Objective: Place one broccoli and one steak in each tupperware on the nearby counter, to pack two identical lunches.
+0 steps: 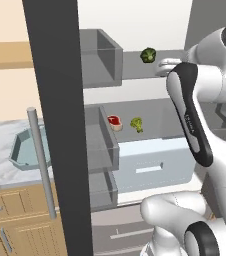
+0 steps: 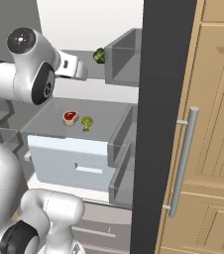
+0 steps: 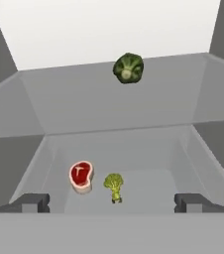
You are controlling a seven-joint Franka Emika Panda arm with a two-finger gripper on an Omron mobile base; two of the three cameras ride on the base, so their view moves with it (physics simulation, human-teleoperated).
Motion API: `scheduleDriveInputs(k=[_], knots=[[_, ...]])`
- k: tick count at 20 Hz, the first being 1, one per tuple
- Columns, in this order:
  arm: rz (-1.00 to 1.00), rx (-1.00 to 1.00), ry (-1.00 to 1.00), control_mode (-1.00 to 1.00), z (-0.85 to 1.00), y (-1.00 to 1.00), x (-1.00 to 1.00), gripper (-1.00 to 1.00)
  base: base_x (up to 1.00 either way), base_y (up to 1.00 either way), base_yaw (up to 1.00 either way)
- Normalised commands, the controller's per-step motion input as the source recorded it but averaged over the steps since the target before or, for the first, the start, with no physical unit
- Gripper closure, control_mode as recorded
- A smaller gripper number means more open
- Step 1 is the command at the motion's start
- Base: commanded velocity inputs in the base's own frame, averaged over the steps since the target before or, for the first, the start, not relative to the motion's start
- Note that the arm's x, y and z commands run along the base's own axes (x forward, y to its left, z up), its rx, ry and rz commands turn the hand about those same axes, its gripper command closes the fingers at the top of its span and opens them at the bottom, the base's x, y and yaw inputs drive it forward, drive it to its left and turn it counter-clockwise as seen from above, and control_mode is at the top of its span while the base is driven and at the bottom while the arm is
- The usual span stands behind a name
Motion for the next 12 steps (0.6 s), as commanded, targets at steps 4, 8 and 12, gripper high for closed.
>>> scheduleDriveInputs(k=[4,8,12], knots=[[-0.04,0.00,0.00,-1.00,0.22,-0.04,0.41,-1.00,0.00,0.00,0.00],[-0.03,0.00,0.00,-1.00,0.41,-0.10,0.32,-1.00,0.00,0.00,0.00],[-0.02,0.00,0.00,-1.00,0.23,-0.10,0.39,-1.00,0.00,0.00,0.00]])
